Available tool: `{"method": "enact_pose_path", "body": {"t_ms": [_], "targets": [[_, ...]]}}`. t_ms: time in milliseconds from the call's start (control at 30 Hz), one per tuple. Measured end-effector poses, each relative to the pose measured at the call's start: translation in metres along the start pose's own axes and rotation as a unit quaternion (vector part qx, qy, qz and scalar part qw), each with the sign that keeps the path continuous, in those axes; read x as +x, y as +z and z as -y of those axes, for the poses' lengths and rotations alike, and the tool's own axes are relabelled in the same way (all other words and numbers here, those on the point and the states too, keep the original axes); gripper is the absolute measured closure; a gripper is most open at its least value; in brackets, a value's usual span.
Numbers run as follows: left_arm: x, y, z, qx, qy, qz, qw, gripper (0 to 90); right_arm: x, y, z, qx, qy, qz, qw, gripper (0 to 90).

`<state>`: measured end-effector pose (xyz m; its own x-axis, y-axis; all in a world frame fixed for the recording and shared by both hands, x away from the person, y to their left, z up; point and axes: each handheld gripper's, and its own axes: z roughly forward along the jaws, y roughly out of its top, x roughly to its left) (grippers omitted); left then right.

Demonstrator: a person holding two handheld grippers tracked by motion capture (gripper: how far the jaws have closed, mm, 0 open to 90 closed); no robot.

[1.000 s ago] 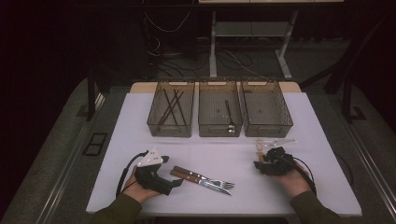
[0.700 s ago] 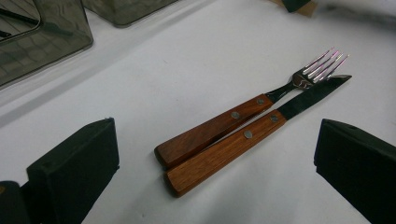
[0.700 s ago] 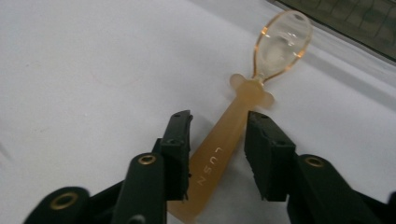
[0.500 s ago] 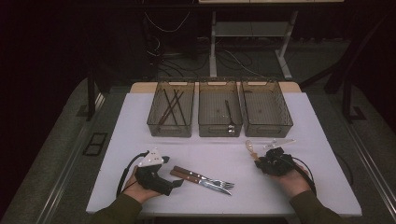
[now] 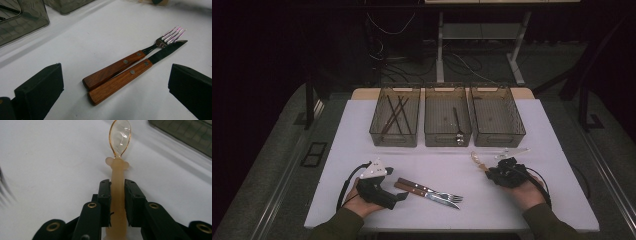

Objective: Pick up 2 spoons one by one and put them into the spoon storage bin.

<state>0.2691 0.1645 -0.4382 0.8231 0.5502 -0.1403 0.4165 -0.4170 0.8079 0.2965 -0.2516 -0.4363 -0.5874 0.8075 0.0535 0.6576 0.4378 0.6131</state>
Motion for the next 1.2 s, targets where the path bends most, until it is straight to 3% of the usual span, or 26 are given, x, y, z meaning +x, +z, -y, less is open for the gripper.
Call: {"method": "enact_pose_path", "body": {"t_ms": [567,800,1200], "targets": [[0.0,0.002,0.0,0.003,0.006,0.009,0.9999,0.0,-0.009,-0.017,-0.008,-0.038,-0.015,-0.022,0.9989,76.3],[0.0,0.003,0.0,0.003,0.006,0.012,0.9999,0.0,-0.006,-0.023,-0.017,-0.049,-0.025,-0.037,0.9978,76.3],[0.0,0.003,0.0,0.0,0.004,0.018,0.9998,0.0,-0.005,-0.029,-0.039,-0.076,-0.034,-0.037,0.9958,76.3]]}}
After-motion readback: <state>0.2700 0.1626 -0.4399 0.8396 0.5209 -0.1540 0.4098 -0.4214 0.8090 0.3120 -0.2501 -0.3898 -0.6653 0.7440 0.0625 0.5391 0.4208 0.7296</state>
